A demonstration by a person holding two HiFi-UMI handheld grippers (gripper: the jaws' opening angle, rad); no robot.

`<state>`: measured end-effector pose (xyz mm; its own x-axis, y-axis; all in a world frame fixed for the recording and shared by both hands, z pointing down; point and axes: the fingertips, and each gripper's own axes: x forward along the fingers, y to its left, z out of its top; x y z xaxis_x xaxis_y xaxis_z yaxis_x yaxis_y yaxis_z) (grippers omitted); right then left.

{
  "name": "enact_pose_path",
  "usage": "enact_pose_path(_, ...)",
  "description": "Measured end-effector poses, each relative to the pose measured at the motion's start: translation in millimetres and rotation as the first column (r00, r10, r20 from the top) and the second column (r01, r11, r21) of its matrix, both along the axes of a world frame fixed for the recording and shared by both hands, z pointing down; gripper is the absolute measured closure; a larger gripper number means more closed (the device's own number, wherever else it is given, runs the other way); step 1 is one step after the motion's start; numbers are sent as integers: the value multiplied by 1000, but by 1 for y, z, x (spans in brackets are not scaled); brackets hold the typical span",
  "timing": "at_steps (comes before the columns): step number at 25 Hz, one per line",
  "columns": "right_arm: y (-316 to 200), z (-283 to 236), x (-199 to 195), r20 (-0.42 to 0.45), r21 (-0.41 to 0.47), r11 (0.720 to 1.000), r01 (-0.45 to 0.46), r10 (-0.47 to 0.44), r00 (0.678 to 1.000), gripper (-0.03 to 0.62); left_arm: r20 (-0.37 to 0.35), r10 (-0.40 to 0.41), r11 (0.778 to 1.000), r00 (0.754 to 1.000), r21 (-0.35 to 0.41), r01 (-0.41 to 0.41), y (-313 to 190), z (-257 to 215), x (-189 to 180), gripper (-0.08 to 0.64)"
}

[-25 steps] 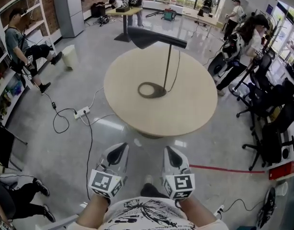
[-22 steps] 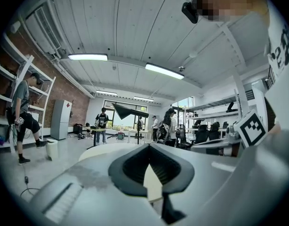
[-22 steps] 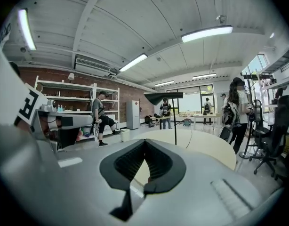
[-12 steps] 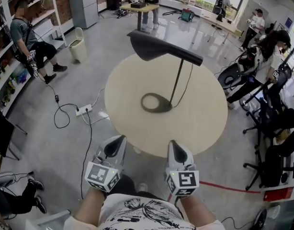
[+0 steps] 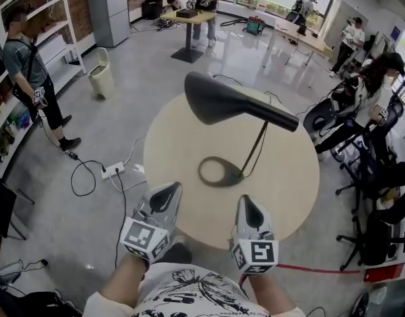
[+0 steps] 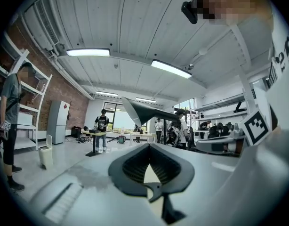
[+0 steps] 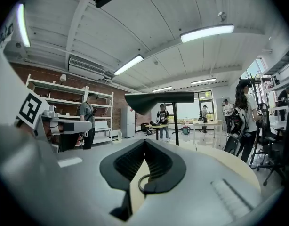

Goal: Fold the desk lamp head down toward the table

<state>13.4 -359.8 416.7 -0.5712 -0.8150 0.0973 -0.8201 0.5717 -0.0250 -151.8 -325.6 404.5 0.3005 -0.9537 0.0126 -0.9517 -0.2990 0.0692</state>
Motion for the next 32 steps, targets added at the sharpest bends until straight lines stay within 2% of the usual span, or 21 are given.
enact_pose_path(4, -29, -13, -29, 7, 12, 1000, -25, 25, 1000, 584, 3, 37, 998, 999, 54, -38, -39, -30, -32, 554)
enact_pose_path(9, -61, -22, -66, -7, 23, 999, -45, 45, 999, 584, 31, 74, 983, 997, 167, -78, -83, -88, -65, 554)
enact_pose_path(19, -87, -9, -86, -53, -10, 999, -48, 48, 997, 584, 157, 127, 914, 979, 366, -177, -144, -177, -68, 554)
enact_pose_path(21, -89, -7, -87, -59, -11, 999, -53, 52, 997, 584, 163, 131, 910, 978, 371, -184, -157, -184, -69, 554)
enact_pose_path(24, -90, -4, -89, -71, -10, 998, -59, 58, 996, 584, 167, 142, 919, 976, 344, -192, -171, -185, -70, 554)
enact_pose_path(32, -95, 8, -81, -69, -43, 994, -102, 99, 993, 584, 174, 163, 923, 971, 321, -213, -179, -176, -68, 554)
